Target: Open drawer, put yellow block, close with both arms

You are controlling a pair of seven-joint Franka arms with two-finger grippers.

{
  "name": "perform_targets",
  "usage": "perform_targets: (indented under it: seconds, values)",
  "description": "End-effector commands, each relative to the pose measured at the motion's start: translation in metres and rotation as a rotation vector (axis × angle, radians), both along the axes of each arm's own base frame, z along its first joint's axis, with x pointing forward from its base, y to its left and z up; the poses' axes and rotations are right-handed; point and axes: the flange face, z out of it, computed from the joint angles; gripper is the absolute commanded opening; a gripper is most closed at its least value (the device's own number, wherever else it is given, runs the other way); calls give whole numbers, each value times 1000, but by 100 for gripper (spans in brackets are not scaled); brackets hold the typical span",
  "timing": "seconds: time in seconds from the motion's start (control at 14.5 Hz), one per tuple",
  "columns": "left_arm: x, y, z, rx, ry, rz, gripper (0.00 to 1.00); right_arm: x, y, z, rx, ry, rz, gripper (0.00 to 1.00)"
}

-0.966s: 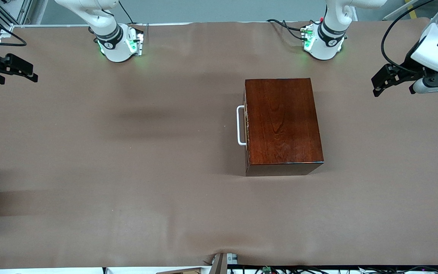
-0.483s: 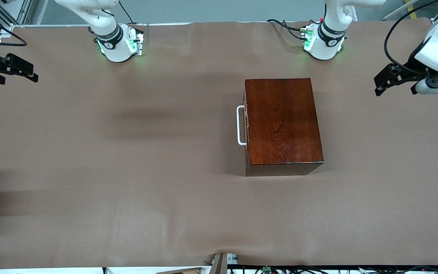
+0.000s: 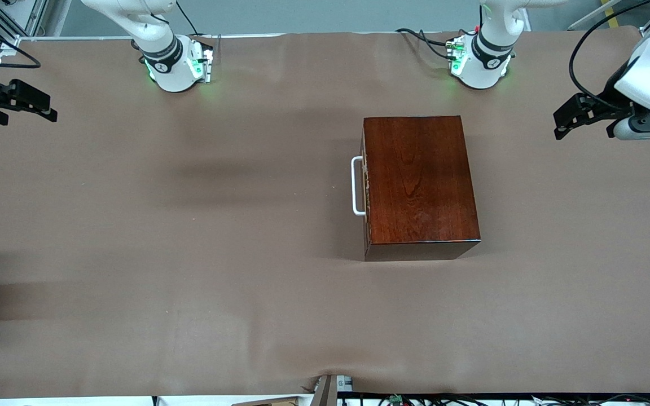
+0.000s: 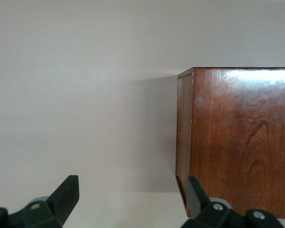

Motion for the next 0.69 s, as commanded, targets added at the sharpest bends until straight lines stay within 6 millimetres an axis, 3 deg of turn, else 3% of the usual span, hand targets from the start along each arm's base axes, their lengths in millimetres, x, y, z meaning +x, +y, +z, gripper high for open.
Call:
perform_targets:
  seconds: [0.0, 0.62]
  values:
    - [0, 3, 11, -16, -3, -13, 100, -2, 2, 6, 4, -12, -11, 100]
    - [2, 13, 22, 6, 9, 10, 100, -2, -1, 6, 7, -9, -16, 100]
